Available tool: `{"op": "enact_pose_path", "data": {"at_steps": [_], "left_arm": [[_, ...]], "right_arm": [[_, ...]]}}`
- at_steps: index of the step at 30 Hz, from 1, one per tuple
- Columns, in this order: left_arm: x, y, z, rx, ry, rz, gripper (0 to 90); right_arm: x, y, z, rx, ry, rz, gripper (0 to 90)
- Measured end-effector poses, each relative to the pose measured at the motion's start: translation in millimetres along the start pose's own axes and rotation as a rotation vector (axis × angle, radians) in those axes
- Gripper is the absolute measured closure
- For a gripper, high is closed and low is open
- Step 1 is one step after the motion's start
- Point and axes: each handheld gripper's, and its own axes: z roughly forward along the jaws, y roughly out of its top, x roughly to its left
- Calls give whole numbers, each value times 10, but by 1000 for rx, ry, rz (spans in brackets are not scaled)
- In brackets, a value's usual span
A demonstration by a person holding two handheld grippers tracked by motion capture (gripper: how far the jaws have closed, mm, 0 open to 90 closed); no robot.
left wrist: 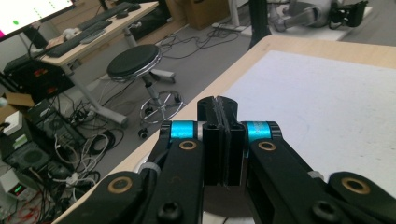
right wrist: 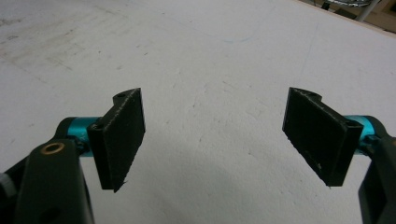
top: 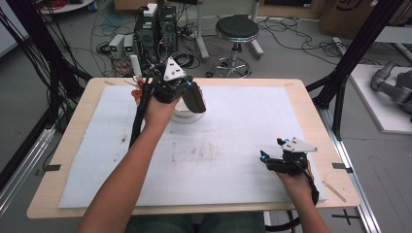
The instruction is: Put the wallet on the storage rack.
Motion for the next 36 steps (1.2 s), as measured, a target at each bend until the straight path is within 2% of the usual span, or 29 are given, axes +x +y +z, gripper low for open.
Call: {"op": "enact_pose_path", "data": {"at_steps": [4,7,15,18,22,23,28,32,36], "left_arm": [[151,-41,40,6,20,-40,889],[200,-65,80,18,28,-49,889],[225,-99,187,40,39,-49,890],[198,-135,295,69,51,-39,891],[186,-157,359,89,53,-36,892],[193,-175,386,103,64,-30,891],[233,-236,413,128,69,-40,891],[278,-310,412,131,75,-63,889],[314,-330,393,133,82,-66,881]], "right_arm": [[0,-3,4,3,1,-2,213],[0,-1,3,1,0,-2,213],[-4,-6,-3,0,-2,2,213],[-7,-8,-13,2,-4,3,213],[-17,-12,-23,-1,-5,1,213],[-19,-15,-25,0,-5,4,213],[-30,-22,-29,0,-6,5,213],[-23,-22,-29,0,-5,8,213],[-20,-19,-24,0,-5,4,213]]}}
